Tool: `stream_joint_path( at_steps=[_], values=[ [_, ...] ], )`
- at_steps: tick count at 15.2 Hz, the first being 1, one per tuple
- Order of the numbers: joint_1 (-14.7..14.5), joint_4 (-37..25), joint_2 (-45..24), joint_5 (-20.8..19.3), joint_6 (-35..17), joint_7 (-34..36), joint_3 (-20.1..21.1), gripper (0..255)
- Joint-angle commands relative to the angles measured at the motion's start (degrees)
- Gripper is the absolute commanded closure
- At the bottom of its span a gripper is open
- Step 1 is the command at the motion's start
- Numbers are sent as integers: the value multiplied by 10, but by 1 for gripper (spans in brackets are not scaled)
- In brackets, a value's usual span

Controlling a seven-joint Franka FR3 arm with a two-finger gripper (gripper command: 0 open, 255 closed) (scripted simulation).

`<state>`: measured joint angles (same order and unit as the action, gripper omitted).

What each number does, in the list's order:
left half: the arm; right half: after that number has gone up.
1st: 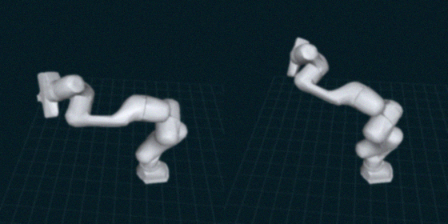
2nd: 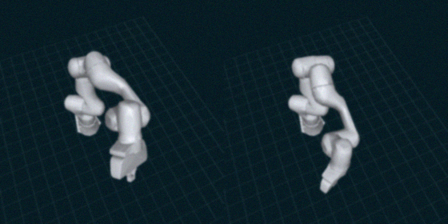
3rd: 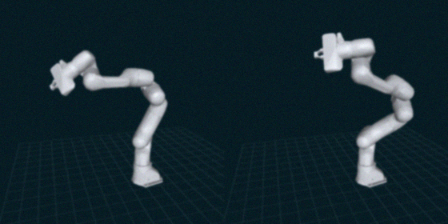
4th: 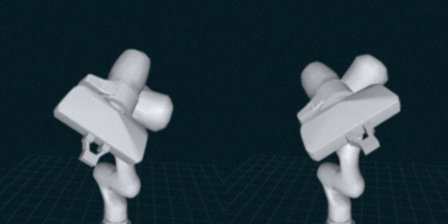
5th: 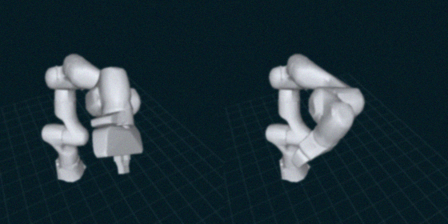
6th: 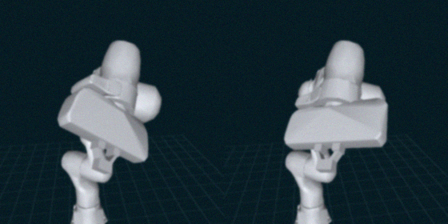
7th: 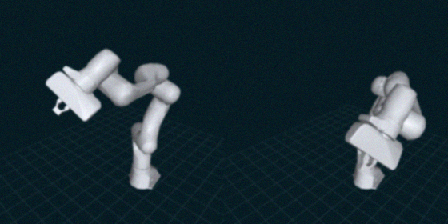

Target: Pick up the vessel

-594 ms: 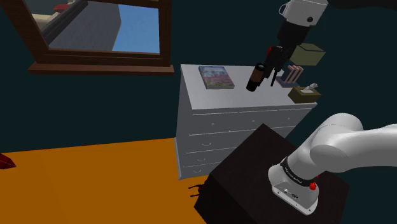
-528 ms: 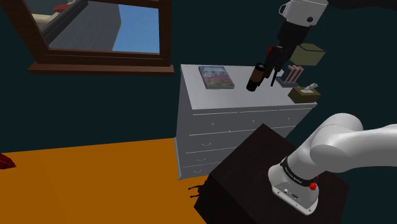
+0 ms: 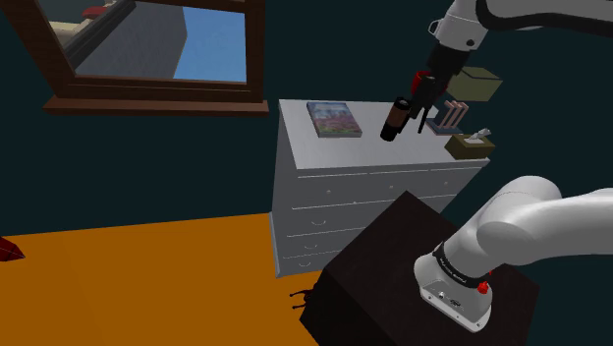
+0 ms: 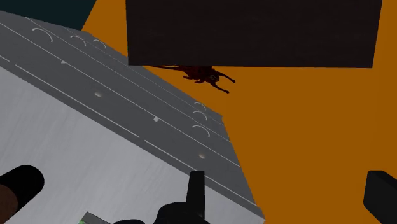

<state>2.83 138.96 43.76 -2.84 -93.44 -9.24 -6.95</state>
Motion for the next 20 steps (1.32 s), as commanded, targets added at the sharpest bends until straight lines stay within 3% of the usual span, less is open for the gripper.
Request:
stream_joint_path(
  at_steps=[1, 11, 16, 20],
  values=[
    [7, 1, -17, -17, -20, -31, -25, 0],
    [24, -39, -153, -67, -129, -177, -145, 0],
    [23, -88, -245, -60, -178, -257, -203, 0],
    [21, -139, -330, -30, -211, -328, -247, 0]
  ],
)
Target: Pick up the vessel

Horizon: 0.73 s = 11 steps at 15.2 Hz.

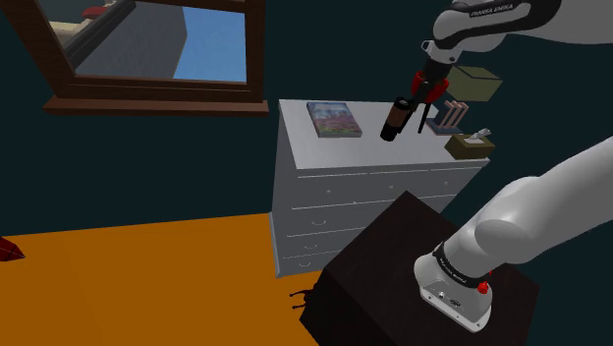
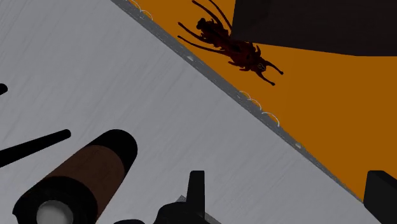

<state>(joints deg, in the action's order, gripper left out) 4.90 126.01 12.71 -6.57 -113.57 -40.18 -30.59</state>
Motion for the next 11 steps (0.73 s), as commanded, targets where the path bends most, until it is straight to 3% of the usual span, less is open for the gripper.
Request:
stream_joint_path(
  at_steps=[1, 6, 11],
  values=[
    [0, -25, -43, 18, -16, -38, -20, 0],
    [15, -111, -166, 93, -37, -139, -54, 0],
    [64, -221, -295, 175, -31, -230, -54, 0]
  ],
)
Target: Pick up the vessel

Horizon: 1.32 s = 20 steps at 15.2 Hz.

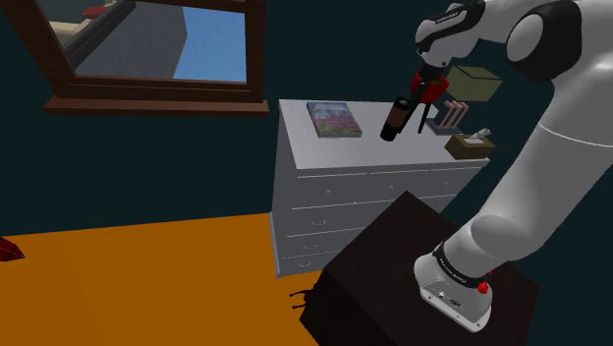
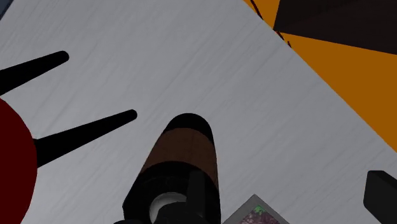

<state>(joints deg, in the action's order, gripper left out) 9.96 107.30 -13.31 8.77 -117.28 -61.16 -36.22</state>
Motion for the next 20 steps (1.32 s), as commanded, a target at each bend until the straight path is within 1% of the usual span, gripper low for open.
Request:
stream_joint_path(
  at_steps=[1, 4, 5, 12, 14, 15, 20],
  values=[
    [25, -59, -60, 37, 10, -35, 6, 0],
    [68, -142, -135, 74, 26, -72, 20, 0],
    [77, -160, -150, 80, 30, -78, 24, 0],
    [81, -136, -170, 94, -12, -87, 33, 0],
    [82, -134, -172, 96, -16, -87, 34, 0],
    [81, -133, -172, 95, -16, -87, 34, 255],
    [82, -135, -173, 96, -15, -87, 34, 255]
  ],
)
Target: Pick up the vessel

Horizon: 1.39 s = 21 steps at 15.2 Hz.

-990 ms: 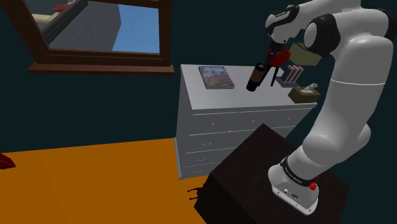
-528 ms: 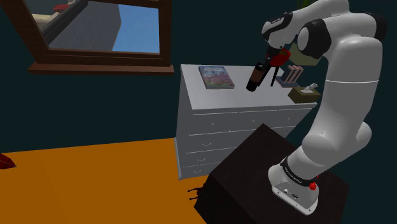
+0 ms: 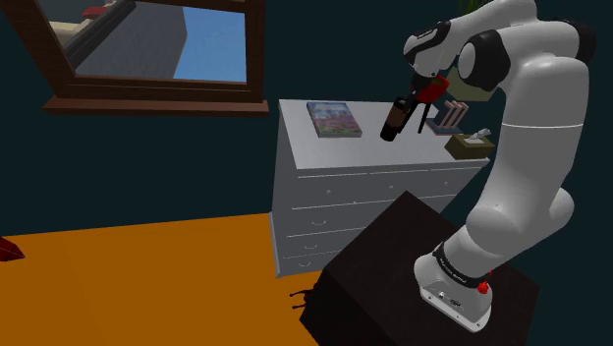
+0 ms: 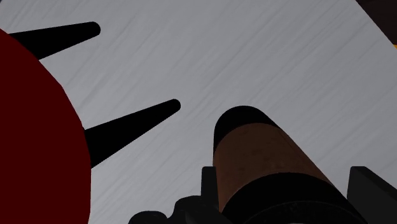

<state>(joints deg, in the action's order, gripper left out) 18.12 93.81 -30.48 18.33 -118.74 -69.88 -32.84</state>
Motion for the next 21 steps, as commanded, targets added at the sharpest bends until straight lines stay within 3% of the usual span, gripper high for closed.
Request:
stream_joint_path(
  at_steps=[1, 21],
  values=[
    [0, 0, 0, 0, 0, 0, 0, 255],
    [-4, -61, 39, -28, 94, 18, -16, 255]
  ],
)
